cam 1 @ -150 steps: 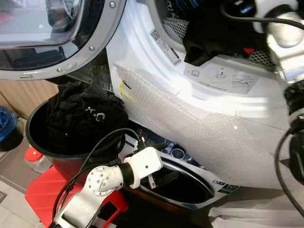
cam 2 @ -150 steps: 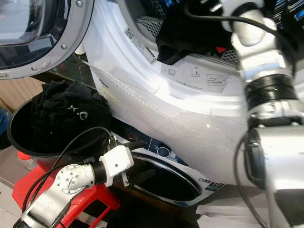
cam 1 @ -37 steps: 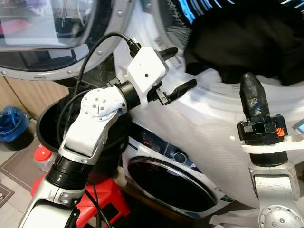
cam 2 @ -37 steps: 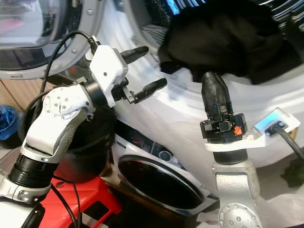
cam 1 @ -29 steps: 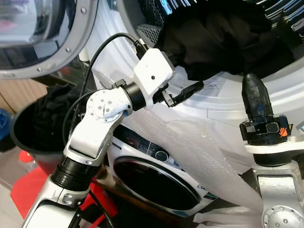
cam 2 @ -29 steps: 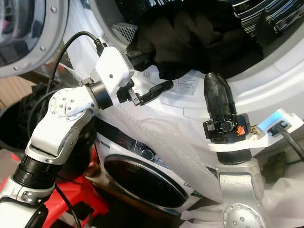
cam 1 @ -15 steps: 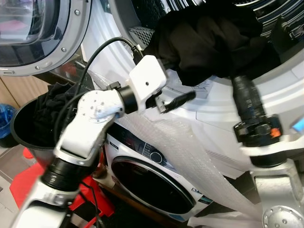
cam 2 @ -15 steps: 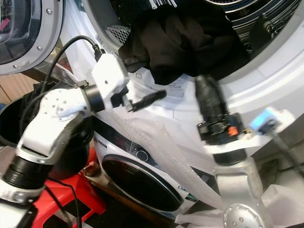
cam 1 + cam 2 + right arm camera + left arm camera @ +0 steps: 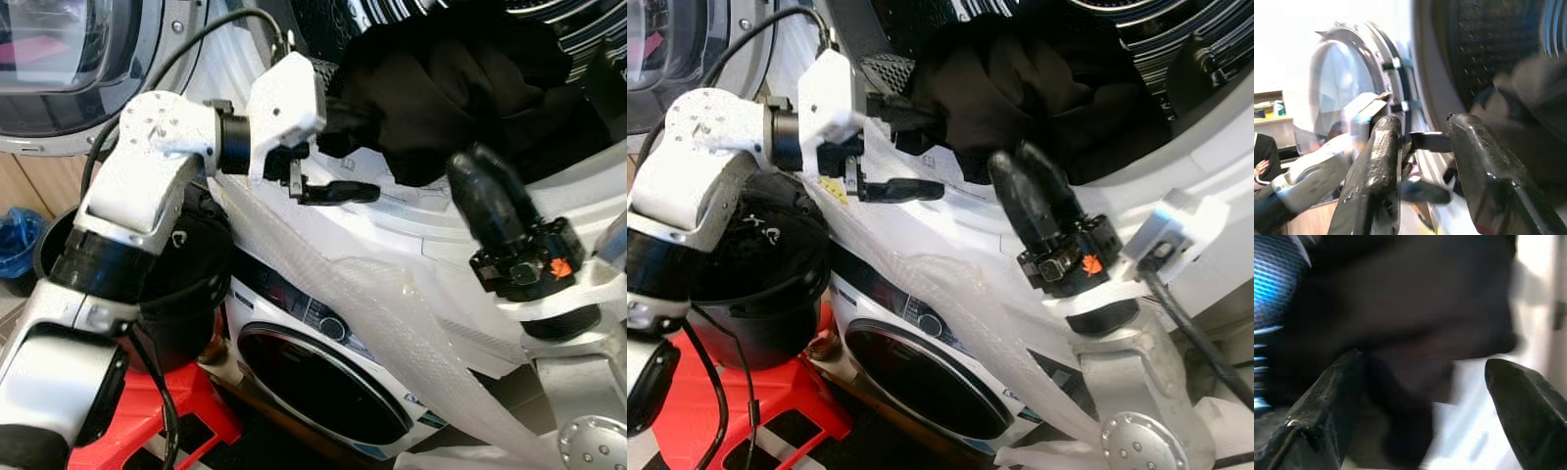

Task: Clothes washing

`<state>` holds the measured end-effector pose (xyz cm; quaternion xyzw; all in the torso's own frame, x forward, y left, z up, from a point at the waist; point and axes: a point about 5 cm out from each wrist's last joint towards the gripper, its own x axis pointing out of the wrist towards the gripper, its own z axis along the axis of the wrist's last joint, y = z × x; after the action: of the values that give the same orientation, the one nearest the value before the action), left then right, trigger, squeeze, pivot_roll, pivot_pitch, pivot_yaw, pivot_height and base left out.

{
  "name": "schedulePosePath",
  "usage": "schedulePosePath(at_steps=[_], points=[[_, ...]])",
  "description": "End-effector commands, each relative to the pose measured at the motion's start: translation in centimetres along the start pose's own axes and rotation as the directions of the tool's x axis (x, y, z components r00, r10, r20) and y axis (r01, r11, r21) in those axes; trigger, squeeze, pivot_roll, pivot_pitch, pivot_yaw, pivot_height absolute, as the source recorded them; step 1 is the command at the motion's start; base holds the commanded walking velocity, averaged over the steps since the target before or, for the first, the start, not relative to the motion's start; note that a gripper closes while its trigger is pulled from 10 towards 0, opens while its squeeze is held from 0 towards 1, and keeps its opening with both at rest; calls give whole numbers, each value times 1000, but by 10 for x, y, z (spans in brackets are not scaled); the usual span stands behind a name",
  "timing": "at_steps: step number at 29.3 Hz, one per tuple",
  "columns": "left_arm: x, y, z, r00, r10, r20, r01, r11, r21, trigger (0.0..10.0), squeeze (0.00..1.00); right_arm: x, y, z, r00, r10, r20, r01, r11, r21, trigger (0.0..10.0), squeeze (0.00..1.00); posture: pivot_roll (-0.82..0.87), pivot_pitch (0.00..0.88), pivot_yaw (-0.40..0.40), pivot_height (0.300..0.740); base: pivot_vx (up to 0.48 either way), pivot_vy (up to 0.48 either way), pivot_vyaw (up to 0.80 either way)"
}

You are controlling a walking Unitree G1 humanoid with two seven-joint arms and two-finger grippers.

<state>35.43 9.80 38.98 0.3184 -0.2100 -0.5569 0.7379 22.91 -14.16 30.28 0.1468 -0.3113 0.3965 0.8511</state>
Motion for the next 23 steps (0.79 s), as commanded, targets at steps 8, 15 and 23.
schedulePosePath(at_steps=[8, 15, 23], points=[[18, 12, 11, 996, -83, 40, 83, 997, 2, 10000, 0, 2, 5, 1, 996, -12, -89, -2, 988, -155, 10000, 0, 59, 217, -65, 740, 0, 0, 0], [38, -3, 14, 976, -201, 86, 193, 977, 93, 10000, 0, 21, -21, -15, 947, -138, -290, -37, 850, -526, 10000, 0, 30, 206, -46, 740, 0, 0, 0], [37, -9, 25, 975, -147, 164, 102, 961, 256, 10000, 0, 58, -62, -2, 912, -342, -228, 31, 610, -792, 10000, 0, 72, 196, -69, 740, 0, 0, 0]])
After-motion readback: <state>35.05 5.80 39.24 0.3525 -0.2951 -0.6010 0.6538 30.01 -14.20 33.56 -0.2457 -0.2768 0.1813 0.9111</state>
